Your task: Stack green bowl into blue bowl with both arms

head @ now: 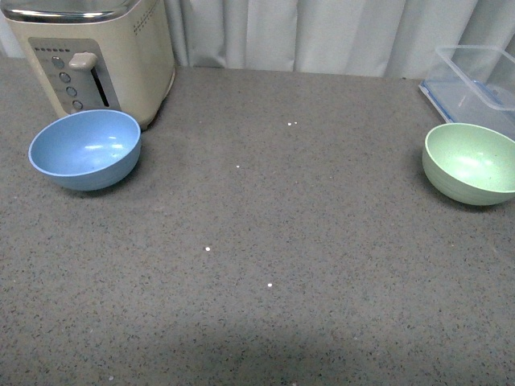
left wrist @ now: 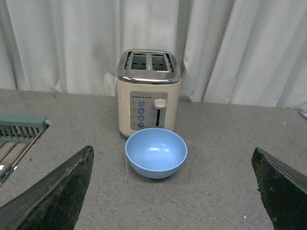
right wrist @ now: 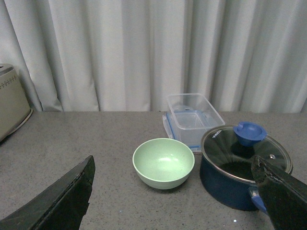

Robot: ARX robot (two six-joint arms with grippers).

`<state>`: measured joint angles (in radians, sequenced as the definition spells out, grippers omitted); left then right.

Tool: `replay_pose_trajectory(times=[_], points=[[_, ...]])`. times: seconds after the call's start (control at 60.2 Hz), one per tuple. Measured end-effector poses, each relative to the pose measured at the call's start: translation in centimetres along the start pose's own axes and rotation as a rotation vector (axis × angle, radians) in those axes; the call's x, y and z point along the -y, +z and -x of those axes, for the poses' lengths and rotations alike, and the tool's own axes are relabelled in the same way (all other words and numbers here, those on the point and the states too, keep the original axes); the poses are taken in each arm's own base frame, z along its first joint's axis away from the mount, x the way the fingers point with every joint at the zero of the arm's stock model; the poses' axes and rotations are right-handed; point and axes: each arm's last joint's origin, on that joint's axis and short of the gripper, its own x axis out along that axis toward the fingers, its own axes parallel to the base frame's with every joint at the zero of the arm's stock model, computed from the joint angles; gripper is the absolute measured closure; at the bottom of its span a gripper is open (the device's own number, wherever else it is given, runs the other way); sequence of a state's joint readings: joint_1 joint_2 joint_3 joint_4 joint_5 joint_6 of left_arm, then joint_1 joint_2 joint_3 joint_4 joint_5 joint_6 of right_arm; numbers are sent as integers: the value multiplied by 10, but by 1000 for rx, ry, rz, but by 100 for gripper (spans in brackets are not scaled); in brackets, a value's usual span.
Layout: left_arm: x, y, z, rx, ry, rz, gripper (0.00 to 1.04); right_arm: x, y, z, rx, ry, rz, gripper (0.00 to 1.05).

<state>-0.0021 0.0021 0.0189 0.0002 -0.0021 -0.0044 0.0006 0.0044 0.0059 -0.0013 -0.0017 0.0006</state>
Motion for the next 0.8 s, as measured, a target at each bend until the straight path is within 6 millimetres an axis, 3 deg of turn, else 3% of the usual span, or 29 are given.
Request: replay_pose_trajectory(times=[0.797], points=[[0,0,0,0,0,0,6,0,0,0,0,0,0,9]])
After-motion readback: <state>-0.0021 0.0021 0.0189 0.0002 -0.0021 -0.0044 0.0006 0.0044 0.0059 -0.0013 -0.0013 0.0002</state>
